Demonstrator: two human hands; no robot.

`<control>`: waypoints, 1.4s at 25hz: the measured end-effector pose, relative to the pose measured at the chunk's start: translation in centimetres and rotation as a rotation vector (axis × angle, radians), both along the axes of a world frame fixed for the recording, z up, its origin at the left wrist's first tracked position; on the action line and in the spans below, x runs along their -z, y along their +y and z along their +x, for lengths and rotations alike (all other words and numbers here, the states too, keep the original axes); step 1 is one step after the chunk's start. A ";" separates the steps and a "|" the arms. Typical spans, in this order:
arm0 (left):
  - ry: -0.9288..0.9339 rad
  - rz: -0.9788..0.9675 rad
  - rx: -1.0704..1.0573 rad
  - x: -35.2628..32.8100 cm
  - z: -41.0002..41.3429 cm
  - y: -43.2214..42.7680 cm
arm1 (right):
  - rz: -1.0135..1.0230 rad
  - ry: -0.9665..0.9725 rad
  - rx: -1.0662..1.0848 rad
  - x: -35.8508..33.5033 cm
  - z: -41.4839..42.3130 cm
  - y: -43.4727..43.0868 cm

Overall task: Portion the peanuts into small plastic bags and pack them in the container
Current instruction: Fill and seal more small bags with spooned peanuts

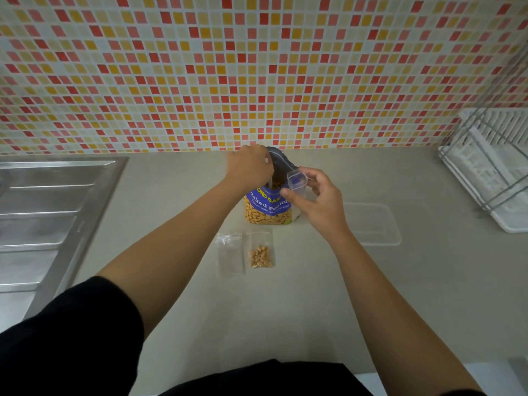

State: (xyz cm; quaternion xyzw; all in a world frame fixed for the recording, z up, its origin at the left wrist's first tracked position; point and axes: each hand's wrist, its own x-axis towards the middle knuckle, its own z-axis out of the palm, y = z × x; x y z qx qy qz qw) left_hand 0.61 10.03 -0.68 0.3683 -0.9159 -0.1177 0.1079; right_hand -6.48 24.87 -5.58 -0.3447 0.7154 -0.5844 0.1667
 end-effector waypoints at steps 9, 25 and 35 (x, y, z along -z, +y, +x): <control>0.522 0.595 -0.195 -0.6 1.5 -1.7 | -0.065 -0.046 0.029 -0.2 -0.4 0.1; 0.799 0.889 -0.431 -0.5 5.0 -6.1 | 0.140 0.380 0.134 -2.4 -1.0 -1.4; 0.859 0.952 -0.472 -3.6 4.5 -7.2 | 0.231 0.417 0.125 -3.0 -1.0 -3.0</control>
